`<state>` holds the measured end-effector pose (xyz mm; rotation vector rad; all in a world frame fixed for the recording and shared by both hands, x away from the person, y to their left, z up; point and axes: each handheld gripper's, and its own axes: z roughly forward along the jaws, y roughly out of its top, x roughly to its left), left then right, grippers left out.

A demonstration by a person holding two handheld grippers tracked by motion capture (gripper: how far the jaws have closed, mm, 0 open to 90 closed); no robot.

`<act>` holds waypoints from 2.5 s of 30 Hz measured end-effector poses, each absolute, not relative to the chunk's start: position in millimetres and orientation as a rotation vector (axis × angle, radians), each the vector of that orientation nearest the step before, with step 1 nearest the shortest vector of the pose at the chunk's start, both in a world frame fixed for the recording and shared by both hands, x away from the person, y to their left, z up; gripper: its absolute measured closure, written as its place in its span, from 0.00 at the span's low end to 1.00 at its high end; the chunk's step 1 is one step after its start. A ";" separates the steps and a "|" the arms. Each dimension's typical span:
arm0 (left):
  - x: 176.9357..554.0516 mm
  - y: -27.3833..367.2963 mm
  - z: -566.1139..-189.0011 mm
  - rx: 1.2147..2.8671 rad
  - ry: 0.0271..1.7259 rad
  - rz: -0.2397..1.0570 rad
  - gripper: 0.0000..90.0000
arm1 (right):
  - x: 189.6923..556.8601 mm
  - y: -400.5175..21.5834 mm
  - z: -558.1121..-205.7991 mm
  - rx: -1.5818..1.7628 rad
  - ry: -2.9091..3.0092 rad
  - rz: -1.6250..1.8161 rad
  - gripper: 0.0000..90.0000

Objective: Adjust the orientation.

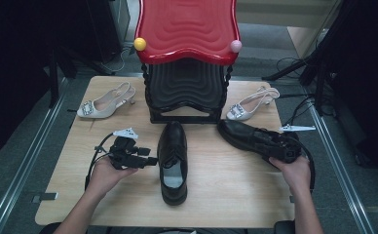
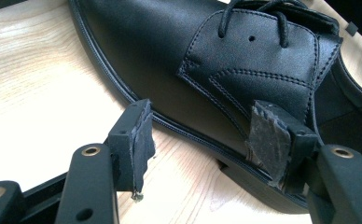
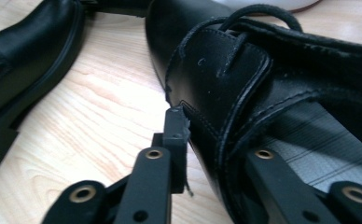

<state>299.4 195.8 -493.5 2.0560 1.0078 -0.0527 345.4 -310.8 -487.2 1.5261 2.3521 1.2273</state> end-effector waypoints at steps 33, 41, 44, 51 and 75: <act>303.7 190.3 -490.1 2.059 0.966 -0.037 0.45 | 324.2 -209.7 -471.9 1.403 2.395 1.293 0.91; 304.0 190.2 -490.6 2.057 0.971 -0.037 0.46 | 319.7 -191.7 -481.9 1.379 2.384 1.249 0.88; 303.9 189.7 -490.8 2.060 0.972 -0.035 0.46 | 317.9 -191.0 -483.3 1.373 2.398 1.240 0.78; 303.8 190.6 -490.5 2.060 0.972 -0.036 0.45 | 315.9 -200.6 -480.1 1.378 2.457 1.223 0.72; 304.1 192.3 -489.6 2.055 0.975 -0.027 0.46 | 311.6 -239.6 -459.8 1.279 2.417 1.148 1.00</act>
